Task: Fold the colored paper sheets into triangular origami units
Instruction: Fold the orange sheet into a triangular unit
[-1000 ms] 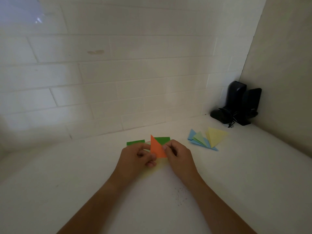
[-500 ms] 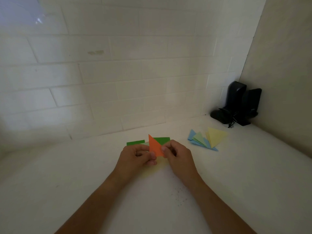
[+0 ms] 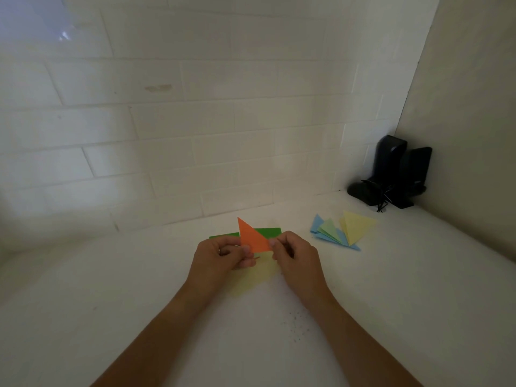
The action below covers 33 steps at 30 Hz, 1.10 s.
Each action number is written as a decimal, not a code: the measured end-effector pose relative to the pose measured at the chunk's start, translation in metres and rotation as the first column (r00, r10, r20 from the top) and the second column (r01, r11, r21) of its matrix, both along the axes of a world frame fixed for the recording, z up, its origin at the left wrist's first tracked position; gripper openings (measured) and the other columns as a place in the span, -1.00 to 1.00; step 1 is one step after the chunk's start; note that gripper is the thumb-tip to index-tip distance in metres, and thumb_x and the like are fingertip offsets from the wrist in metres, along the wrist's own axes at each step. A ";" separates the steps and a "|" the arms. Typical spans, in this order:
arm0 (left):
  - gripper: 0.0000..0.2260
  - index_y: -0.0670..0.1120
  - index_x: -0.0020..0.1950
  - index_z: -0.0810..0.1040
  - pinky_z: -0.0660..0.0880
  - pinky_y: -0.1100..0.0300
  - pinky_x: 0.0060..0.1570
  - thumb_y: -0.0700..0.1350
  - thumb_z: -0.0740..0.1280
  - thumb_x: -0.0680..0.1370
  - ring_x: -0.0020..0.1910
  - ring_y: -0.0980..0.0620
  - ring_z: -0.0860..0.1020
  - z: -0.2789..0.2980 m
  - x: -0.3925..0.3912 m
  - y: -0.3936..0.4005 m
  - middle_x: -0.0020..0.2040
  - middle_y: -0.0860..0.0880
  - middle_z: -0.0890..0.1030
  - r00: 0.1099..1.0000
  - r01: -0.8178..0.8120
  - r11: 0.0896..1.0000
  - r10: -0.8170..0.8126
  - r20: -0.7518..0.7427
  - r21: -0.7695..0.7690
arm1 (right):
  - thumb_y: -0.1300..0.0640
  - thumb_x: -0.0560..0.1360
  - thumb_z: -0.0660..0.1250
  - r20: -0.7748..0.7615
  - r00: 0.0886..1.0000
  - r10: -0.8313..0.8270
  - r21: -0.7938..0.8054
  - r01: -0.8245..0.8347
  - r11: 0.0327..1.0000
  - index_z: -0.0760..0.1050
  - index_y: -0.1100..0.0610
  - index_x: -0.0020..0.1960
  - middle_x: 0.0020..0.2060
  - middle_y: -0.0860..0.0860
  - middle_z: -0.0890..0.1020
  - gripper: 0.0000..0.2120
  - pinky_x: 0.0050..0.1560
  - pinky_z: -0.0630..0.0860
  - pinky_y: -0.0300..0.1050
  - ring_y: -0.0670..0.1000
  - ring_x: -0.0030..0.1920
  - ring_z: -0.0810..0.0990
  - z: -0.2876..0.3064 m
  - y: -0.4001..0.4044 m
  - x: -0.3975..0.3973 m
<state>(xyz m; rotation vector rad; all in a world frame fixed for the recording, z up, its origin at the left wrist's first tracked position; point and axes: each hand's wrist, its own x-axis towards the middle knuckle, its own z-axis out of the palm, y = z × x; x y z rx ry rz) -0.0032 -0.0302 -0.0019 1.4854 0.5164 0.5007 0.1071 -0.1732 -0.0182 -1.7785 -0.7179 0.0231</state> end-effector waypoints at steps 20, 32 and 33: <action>-0.86 -0.17 0.10 0.74 0.62 0.24 -0.08 -0.25 0.49 0.55 -0.13 -0.05 0.74 0.000 -0.003 -0.002 -0.10 -0.18 0.76 0.991 0.132 0.991 -0.132 0.012 0.020 | 0.13 0.63 0.35 0.007 0.993 0.121 -0.029 -0.120 0.992 0.57 0.02 -0.13 -0.31 -0.05 0.62 -0.84 -0.26 0.42 -0.35 -0.18 -0.33 0.48 -0.002 0.000 0.001; -0.84 -0.19 0.11 0.71 0.64 0.26 -0.10 -0.31 0.48 0.53 -0.08 -0.09 0.75 0.001 0.001 -0.003 -0.06 -0.17 0.76 0.994 0.106 0.994 -0.106 0.031 -0.010 | 0.22 0.65 0.29 -0.015 0.993 0.118 -0.020 -0.118 0.993 0.57 0.07 -0.14 -0.33 -0.07 0.65 -0.79 -0.23 0.44 -0.38 -0.19 -0.33 0.54 -0.002 0.001 0.000; -0.84 -0.20 0.10 0.72 0.64 0.26 -0.10 -0.31 0.49 0.53 -0.09 -0.09 0.75 0.001 0.000 -0.002 -0.06 -0.18 0.76 0.995 0.100 0.995 -0.099 0.032 -0.017 | 0.21 0.64 0.30 -0.026 0.994 0.111 -0.014 -0.111 0.994 0.58 0.07 -0.13 -0.32 -0.07 0.65 -0.81 -0.22 0.45 -0.38 -0.18 -0.33 0.56 -0.002 0.001 0.001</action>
